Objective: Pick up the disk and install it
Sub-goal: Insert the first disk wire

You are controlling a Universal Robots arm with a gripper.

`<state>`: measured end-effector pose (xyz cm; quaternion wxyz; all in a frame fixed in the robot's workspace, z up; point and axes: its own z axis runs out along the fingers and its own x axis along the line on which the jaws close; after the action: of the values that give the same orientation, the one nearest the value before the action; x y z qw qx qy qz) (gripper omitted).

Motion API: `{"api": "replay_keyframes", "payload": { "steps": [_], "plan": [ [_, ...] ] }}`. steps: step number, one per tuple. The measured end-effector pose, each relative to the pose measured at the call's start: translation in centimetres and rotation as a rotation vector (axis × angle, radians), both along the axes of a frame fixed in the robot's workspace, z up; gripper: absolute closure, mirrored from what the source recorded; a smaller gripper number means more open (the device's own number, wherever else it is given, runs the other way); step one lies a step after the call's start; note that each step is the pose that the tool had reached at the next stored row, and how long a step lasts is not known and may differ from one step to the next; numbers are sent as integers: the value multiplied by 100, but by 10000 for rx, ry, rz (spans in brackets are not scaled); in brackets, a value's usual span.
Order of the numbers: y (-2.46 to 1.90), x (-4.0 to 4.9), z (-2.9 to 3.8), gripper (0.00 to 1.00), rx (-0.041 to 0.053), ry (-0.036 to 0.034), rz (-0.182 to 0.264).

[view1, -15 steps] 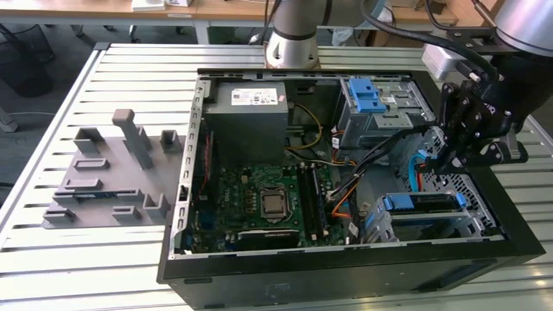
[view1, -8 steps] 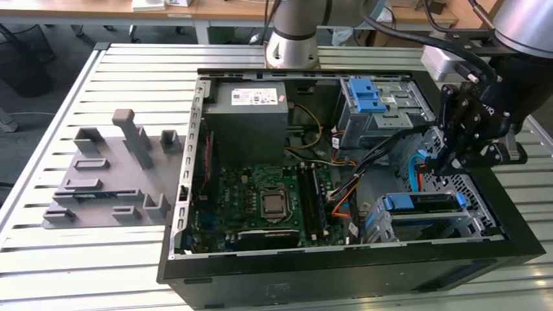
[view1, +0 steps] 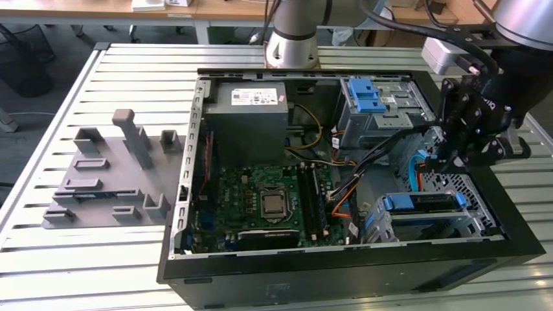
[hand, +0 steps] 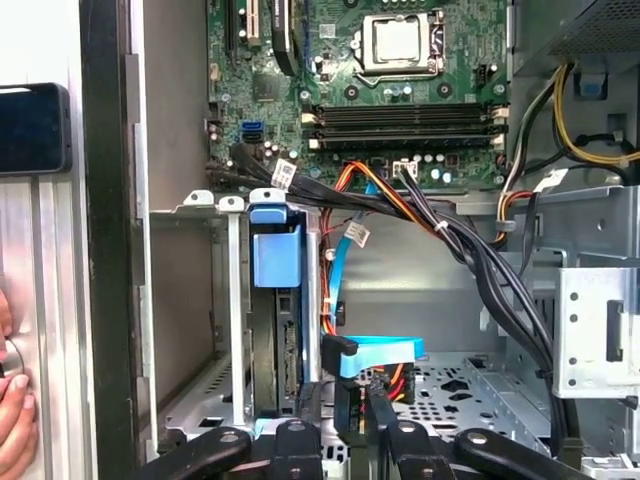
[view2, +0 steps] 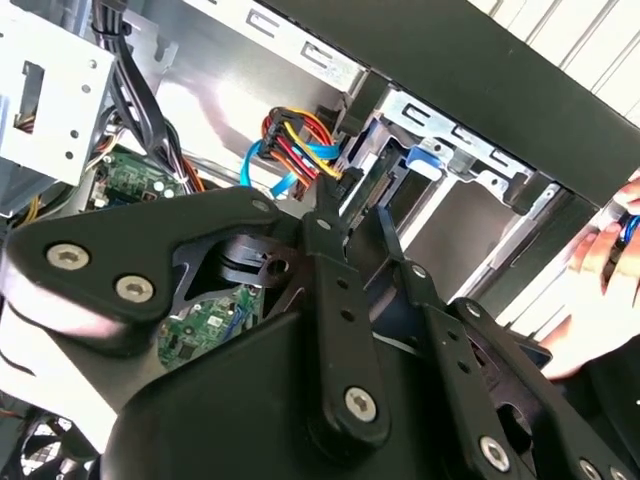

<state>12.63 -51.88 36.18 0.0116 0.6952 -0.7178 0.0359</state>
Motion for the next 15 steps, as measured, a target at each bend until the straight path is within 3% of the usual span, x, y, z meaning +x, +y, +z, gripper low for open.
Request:
{"api": "replay_keyframes", "payload": {
  "steps": [2,8,15],
  "plan": [
    [10,0,-2,69,-66,0,-10],
    [39,1,-44,69,-392,0,-63],
    [59,8,-95,70,-458,1,-123]
  ]
}}
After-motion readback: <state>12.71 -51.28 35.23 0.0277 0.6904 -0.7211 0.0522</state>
